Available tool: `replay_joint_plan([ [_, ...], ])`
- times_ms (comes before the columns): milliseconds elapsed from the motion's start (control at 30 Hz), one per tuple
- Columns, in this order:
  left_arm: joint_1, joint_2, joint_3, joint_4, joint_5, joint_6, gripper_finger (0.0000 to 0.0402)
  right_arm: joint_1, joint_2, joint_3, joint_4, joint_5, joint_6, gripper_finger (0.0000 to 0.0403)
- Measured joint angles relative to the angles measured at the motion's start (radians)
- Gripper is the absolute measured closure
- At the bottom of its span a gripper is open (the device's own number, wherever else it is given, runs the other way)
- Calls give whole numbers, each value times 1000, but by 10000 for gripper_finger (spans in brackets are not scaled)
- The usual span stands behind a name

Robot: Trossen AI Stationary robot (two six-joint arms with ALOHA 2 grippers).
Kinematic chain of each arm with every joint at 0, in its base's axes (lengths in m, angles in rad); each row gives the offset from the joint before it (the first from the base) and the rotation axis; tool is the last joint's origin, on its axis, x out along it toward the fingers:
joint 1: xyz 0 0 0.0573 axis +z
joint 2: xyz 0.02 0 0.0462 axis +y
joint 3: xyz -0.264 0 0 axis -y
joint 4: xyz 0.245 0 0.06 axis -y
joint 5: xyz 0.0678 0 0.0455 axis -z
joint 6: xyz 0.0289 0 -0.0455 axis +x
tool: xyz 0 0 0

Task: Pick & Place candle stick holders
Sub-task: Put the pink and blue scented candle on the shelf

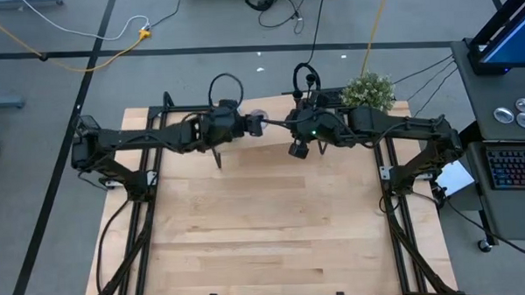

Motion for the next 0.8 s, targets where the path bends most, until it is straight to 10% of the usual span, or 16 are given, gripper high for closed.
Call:
replay_joint_plan([
  [800, 77, 216, 216, -259, 108, -38, 253, 0, 0, 0, -34, -37, -2, 303],
])
